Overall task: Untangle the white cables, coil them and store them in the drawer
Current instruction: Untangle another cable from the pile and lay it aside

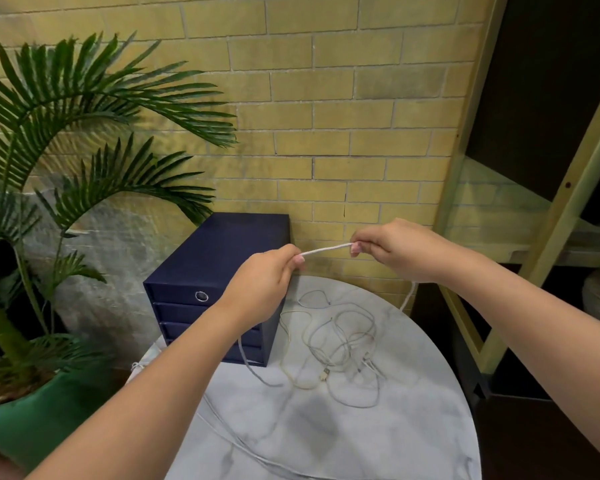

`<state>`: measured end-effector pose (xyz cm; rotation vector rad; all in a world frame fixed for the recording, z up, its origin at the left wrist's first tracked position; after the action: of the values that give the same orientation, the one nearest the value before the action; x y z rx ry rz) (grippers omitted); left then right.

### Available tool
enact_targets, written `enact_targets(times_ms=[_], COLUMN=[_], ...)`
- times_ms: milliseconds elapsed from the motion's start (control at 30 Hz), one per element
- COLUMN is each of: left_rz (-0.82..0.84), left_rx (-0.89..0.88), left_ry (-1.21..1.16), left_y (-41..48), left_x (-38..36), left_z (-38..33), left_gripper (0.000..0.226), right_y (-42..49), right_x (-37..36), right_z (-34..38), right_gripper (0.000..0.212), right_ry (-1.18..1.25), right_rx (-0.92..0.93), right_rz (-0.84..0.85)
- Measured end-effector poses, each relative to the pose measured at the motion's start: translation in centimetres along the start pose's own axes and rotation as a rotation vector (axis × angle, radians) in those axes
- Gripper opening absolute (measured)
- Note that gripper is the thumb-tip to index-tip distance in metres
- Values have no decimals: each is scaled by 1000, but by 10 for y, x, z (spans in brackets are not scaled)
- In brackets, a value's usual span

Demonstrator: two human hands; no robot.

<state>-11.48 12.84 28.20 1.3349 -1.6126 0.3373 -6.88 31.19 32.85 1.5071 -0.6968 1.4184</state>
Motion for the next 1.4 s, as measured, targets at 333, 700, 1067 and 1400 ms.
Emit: enact_targets(times_ms=[333,700,1067,1400], left_rz=[-119,110,39,19], left_rx=[85,39,-155,-50], left_ry=[-54,-195,-53,-126], left_y=[3,6,10,11], left_x=[32,19,13,35], left_z=[41,-3,-28,14], left_gripper=[25,18,23,22], right_y=[-16,-5,-8,-31], right_x=[3,9,-2,7], right_z=[-27,-6,12,-37], right_gripper=[26,25,23,30], right_ry=[-32,50,-40,41], right_rx=[-83,-20,38,-74], right_rz=[6,-58,69,26])
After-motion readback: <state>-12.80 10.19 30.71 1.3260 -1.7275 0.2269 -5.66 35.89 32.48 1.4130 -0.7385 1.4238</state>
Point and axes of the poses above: each hand's wrist, its own y-axis towards the middle knuckle, its own x-axis out of the back of the hand, z = x × y, the point moved 6 cm from there along y, towards the middle knuckle, and after that the axes turned 12 degrees about x, right-handed, at the moved point
